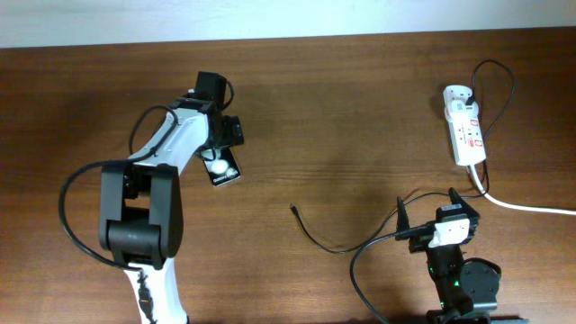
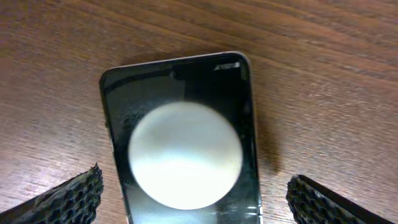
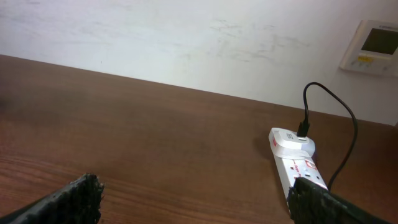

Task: Plug charger to phone and switch on socket
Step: 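Move the left gripper over the black phone and lower onto it, then grasp the phone's bottom edge with the left gripper and align it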

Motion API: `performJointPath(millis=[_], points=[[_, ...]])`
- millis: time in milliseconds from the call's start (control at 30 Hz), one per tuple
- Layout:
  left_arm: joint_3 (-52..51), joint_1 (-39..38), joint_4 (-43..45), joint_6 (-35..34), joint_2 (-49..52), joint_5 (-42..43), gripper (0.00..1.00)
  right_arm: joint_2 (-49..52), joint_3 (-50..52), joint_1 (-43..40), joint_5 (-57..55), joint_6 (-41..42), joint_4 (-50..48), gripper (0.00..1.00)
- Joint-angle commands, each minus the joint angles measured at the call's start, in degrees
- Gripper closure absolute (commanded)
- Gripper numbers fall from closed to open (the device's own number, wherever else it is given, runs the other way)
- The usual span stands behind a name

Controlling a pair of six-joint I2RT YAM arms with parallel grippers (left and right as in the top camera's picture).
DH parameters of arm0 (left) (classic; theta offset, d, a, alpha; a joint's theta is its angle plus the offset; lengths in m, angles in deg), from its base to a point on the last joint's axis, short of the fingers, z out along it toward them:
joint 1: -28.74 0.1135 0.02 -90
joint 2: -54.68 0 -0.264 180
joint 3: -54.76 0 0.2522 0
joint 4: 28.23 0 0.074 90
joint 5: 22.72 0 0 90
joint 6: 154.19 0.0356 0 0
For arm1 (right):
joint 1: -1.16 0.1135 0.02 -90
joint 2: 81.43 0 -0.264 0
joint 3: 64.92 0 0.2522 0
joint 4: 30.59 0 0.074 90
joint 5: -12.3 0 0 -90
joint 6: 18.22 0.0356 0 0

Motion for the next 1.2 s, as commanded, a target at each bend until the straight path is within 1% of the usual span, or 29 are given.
performJointPath(millis=[0,67,133,200,267,300,367,433,467,500,567,633,667,733,800,867,900,967,1000,1067,1100,1167], points=[[0.4,0.5,-3.1,-3.4,1.2,-2.4,0.01,-0.3,0.3,-0.3,0.1,0.0,0.3,0.01],[-2.9,-0.5,-2.7,-4.4,1.3,-2.4,0.00,-0.3,0.3,-0.3,0.1,0.0,0.3,0.01],[-5.3,-1.6,-2.7,-4.3,1.4,-2.1,0.08,-0.3,0.3,-0.3,0.1,0.0,0.3,0.01],[-6.4,-2.6,-3.3,-4.1,1.4,1.4,0.11,-0.3,0.3,-0.3,0.1,0.0,0.3,0.01],[-6.7,-3.5,-4.4,0.0,1.4,7.0,0.16,-0.3,0.3,-0.3,0.1,0.0,0.3,0.01],[-6.7,-4.2,-5.4,2.0,1.4,9.4,0.16,-0.3,0.3,-0.3,0.1,0.0,0.3,0.01],[-6.7,-6.0,-7.3,2.1,1.4,9.7,0.16,-0.3,0.3,-0.3,0.1,0.0,0.3,0.01],[-6.7,-9.6,-10.6,2.1,1.4,9.7,0.16,-0.3,0.3,-0.3,0.1,0.0,0.3,0.01],[-6.7,-11.4,-12.1,2.7,1.4,9.7,0.16,-0.3,0.3,-0.3,0.1,0.0,0.3,0.01],[-6.7,-12.8,-13.4,4.7,1.4,9.7,0.15,-0.3,0.3,-0.3,0.1,0.0,0.3,0.01],[-6.7,-14.7,-15.9,5.7,1.4,9.7,0.14,-0.3,0.3,-0.3,0.1,0.0,0.3,0.01],[-6.7,-15.4,-18.7,6.9,1.4,8.9,0.09,-0.3,0.3,-0.3,0.1,0.0,0.3,0.01],[-6.7,-15.3,-19.0,6.9,1.4,7.4,0.00,-0.3,0.3,-0.3,0.1,0.0,0.3,0.01],[-6.7,-14.4,-17.3,6.8,1.4,5.8,0.01,-0.3,0.3,-0.3,0.1,0.0,0.3,0.01],[-6.7,-12.5,-13.4,6.1,1.4,5.8,0.01,-0.3,0.3,-0.3,0.1,0.0,0.3,0.01],[-6.7,-10.1,-8.3,2.5,1.4,5.9,0.01,-0.3,0.3,-0.3,0.1,0.0,0.3,0.01],[-6.7,-9.1,-5.4,1.8,1.4,7.4,0.01,-0.3,0.3,-0.3,0.1,0.0,0.3,0.01],[-6.7,-9.0,-2.6,1.8,1.4,10.4,0.01,-0.3,0.3,-0.3,0.1,0.0,0.3,0.01],[-6.7,-9.3,-2.8,1.9,1.4,10.3,0.01,-0.3,0.3,-0.3,0.1,0.0,0.3,0.01],[-6.8,-10.0,-6.0,1.0,1.4,10.4,0.01,-0.3,0.3,-0.3,0.1,0.0,0.3,0.01],[-7.3,-10.7,-7.5,-1.4,1.4,10.4,0.01,-0.3,0.3,-0.3,0.1,0.0,0.3,0.01],[-8.1,-12.1,-7.5,-1.8,1.4,14.6,0.00,-0.3,0.3,-0.3,0.1,0.0,0.3,0.01]])
